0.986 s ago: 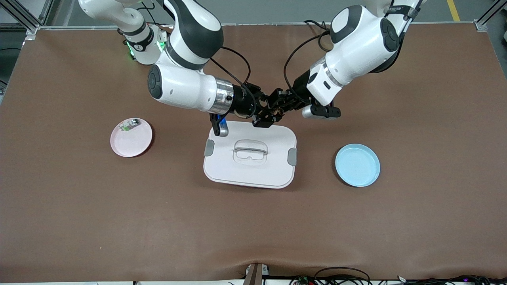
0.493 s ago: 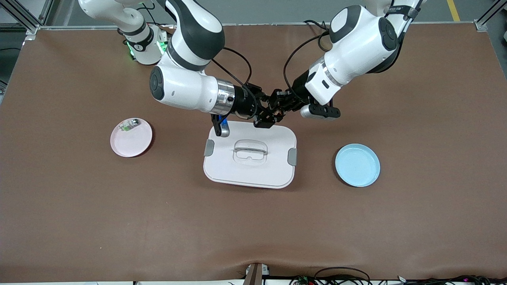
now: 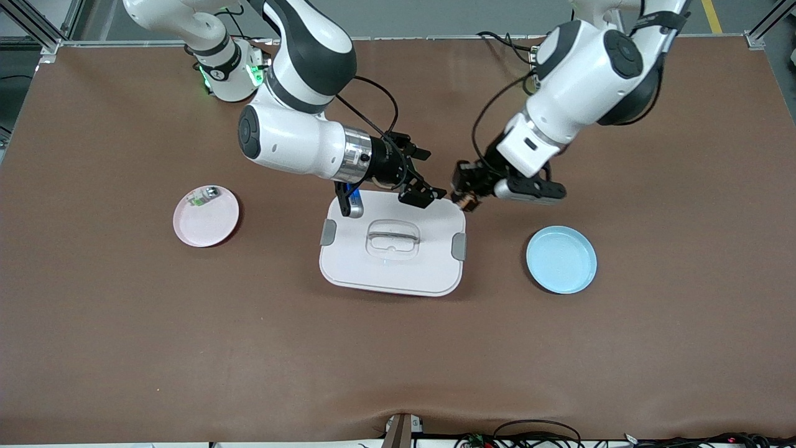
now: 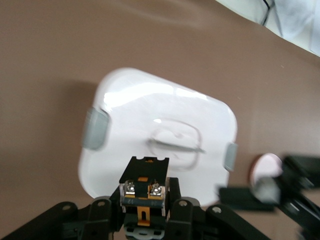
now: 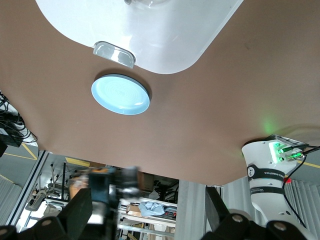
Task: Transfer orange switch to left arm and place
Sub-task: 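Carry the switch to the blue plate while the right gripper withdraws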
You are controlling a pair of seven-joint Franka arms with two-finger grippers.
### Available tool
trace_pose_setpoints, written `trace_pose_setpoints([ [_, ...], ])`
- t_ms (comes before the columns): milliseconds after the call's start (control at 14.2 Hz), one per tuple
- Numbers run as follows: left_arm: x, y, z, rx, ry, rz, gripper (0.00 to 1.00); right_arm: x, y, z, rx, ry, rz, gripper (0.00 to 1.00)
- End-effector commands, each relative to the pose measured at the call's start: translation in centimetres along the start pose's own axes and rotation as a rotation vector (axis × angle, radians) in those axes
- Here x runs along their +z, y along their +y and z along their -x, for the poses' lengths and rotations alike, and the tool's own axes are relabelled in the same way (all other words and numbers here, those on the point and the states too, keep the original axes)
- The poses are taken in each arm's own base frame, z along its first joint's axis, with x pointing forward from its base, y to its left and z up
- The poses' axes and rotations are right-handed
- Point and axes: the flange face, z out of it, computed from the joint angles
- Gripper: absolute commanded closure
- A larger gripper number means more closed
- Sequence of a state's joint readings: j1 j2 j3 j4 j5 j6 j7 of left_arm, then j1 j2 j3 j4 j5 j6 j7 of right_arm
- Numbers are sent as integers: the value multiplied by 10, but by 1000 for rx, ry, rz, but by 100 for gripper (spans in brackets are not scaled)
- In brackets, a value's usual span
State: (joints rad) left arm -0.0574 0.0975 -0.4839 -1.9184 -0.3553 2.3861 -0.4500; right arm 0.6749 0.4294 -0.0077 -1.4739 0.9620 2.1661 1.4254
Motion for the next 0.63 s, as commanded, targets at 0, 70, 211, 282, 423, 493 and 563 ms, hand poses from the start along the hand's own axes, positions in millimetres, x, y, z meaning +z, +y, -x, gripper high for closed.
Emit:
trace_pose_setpoints([
  [0,-4,-27,-17,95,14,-111,100,-9,-2,3,0,-2,0,0],
  [70,-4,-44,-26,156,6,-159,100,-13,-3,1,-4,1,-3,0],
  [211,-3,-79,-46,273,-23,-206,100,-20,-3,-4,-20,20,11,0],
  [282,-5,-95,-54,336,-37,-219,100,-26,-3,-9,-34,42,44,0],
  [423,-3,-135,-71,526,-90,-284,100,-46,2,-14,-98,87,110,0],
  [493,4,-151,-77,633,-121,-314,100,-56,6,-16,-136,95,151,0],
  [563,13,-166,-81,719,-155,-339,100,-68,8,-23,-165,106,184,0],
])
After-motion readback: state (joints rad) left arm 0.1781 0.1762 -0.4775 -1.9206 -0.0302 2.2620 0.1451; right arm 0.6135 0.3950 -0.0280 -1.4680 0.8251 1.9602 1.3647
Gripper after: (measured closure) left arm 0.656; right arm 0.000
